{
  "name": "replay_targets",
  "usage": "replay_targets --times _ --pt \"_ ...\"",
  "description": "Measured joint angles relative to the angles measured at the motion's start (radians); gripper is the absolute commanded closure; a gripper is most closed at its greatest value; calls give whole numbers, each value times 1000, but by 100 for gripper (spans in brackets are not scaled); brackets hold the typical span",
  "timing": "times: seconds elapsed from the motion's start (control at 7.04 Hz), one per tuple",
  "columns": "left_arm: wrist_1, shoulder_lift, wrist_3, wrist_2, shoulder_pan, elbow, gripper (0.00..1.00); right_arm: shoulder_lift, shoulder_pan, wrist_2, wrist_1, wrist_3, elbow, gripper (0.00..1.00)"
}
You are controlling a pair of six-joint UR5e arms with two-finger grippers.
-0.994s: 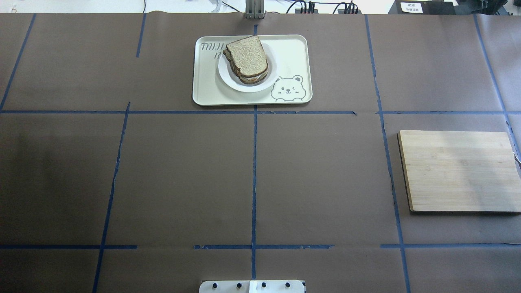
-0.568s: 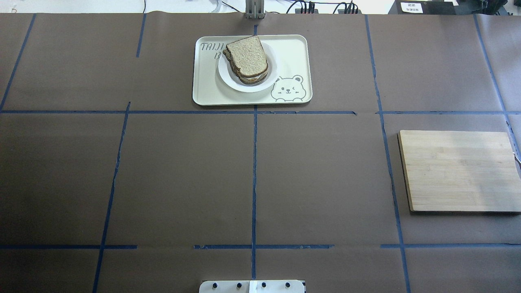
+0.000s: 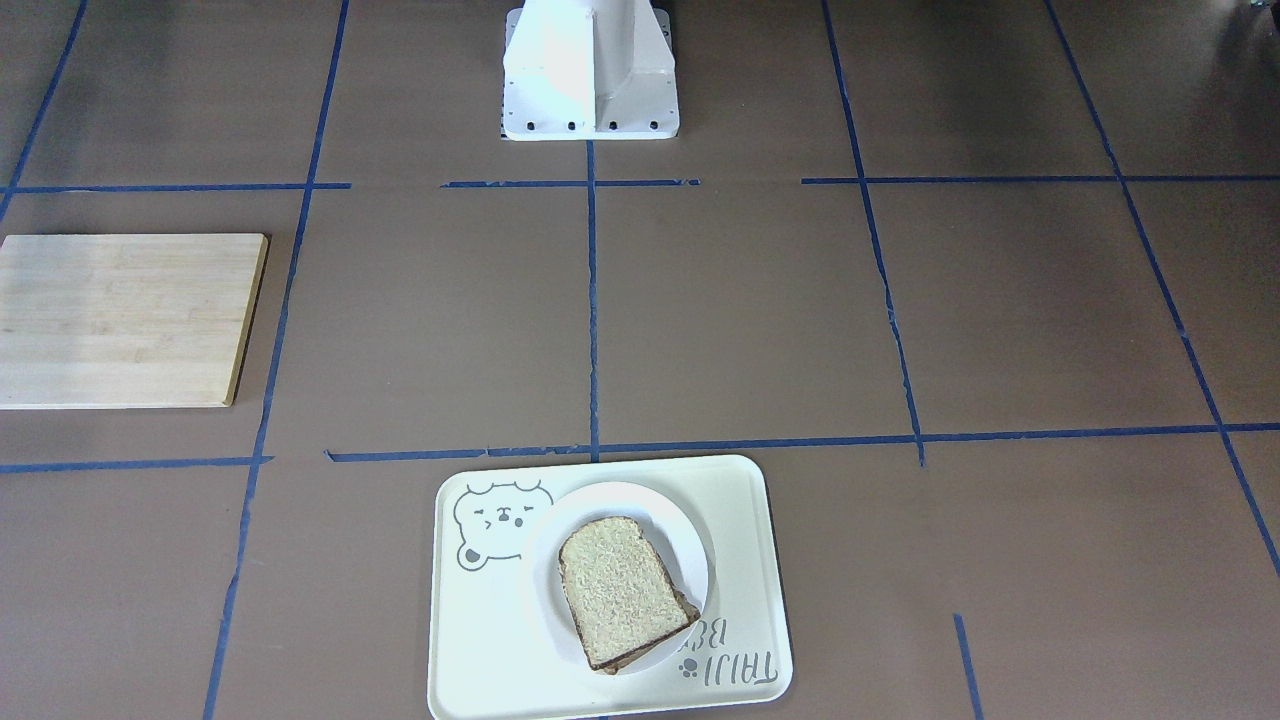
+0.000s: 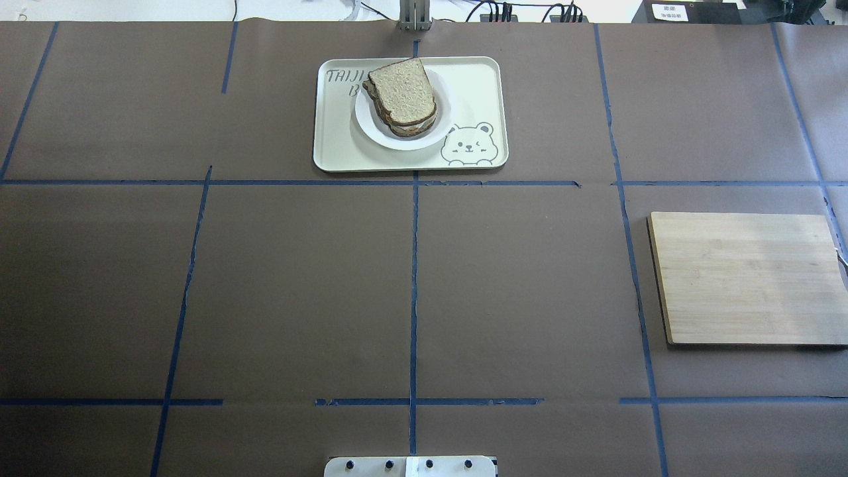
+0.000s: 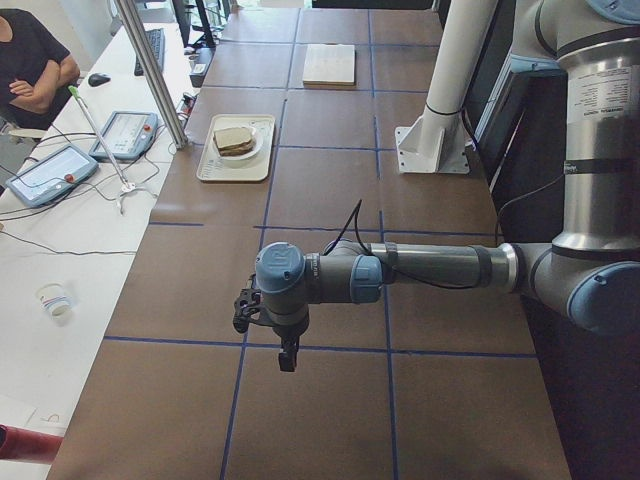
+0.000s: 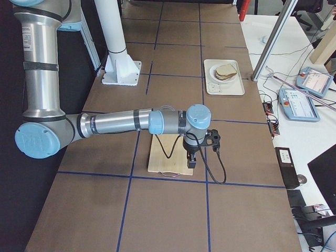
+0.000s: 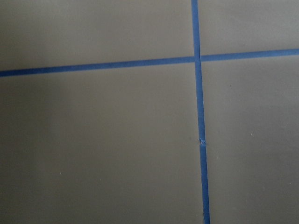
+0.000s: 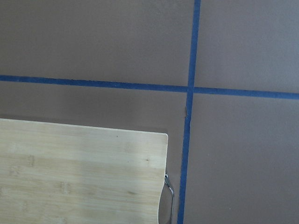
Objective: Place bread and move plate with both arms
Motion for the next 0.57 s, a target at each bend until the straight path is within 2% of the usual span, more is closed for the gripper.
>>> replay_targets --times 0.57 --pt "1 1 -1 -1 1 -5 0 -68 23 38 6 -6 -40 0"
